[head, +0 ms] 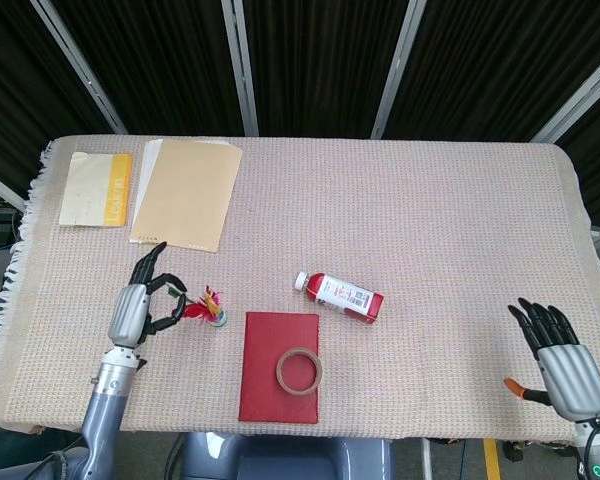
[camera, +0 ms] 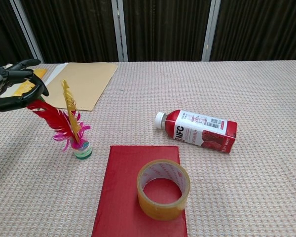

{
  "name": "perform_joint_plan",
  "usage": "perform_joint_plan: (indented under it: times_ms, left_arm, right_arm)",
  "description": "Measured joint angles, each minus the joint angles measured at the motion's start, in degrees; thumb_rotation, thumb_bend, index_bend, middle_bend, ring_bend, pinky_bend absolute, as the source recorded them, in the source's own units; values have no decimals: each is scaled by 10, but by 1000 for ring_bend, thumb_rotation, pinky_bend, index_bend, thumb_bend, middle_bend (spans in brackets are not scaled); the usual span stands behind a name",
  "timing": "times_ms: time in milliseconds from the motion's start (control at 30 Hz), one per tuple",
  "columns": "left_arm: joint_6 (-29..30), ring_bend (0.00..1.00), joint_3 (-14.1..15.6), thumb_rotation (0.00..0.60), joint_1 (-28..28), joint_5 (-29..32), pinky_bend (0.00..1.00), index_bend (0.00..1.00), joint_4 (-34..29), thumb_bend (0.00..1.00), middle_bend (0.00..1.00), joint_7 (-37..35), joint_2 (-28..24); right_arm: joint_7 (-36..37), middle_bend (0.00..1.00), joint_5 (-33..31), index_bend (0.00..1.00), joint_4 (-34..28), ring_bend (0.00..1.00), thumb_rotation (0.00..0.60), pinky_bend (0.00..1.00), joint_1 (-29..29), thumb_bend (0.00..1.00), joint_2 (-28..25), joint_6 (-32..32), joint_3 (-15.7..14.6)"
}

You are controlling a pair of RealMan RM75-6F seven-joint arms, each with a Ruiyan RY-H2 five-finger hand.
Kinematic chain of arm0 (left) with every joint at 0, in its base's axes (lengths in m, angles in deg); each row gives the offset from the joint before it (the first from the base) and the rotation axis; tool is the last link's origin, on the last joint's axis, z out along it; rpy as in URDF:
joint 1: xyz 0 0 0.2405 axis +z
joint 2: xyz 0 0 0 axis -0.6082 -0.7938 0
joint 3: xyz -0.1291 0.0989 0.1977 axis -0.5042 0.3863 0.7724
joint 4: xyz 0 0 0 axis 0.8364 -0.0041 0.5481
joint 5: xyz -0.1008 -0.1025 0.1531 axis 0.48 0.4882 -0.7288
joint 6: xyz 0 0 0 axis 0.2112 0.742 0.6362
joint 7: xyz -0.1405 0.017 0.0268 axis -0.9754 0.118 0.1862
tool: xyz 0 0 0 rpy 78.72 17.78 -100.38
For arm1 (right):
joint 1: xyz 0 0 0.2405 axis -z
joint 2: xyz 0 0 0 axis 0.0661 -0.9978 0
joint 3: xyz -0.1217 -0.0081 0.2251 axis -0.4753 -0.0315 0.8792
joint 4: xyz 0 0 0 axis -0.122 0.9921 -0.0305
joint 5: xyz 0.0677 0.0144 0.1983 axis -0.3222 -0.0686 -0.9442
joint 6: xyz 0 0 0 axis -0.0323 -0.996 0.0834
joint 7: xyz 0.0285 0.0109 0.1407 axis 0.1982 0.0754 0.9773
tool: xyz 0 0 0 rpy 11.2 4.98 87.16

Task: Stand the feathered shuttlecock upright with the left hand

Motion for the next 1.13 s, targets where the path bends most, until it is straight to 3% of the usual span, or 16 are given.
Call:
perform_joint_plan:
  times_ms: [67,167,267,500,733,933,1133]
  left_arm:
    - [4,0,7,384,8,-8,0,182,0,308,0,-17,-7]
    - [16,0,9,382,16,-27,0,4,-1,203,0,-34,-13]
    - [33,0,9,385,22,-48,0,0,-9,155,0,-43,-20]
    - [89,0,6,383,35,-108,0,15,-60,151,0,-26,-66]
    - [117,0,35,381,77,-136,0,41,-138,153,0,101,-189]
    - [135,0,90,383,159,-104,0,47,-195,152,0,237,-276]
    - [130,0,116,383,206,-46,0,47,-210,152,0,258,-295]
  right_arm:
    - [-4,0,-1,0,-2,0,600,0,-1,75,1,2,0]
    - [-11,0,-3,0,-5,0,600,0,-2,76,2,8,0]
    - [-17,0,-5,0,-7,0,600,0,-4,77,3,13,-1]
    - [-21,0,-11,0,-10,0,600,0,-4,78,2,15,0]
    - [-30,0,-20,0,-18,0,600,0,5,76,-3,2,3]
    - [-58,0,-45,0,-26,0,600,0,14,77,-1,-8,13]
    - [-63,0,-40,0,-29,0,600,0,15,77,0,-6,12]
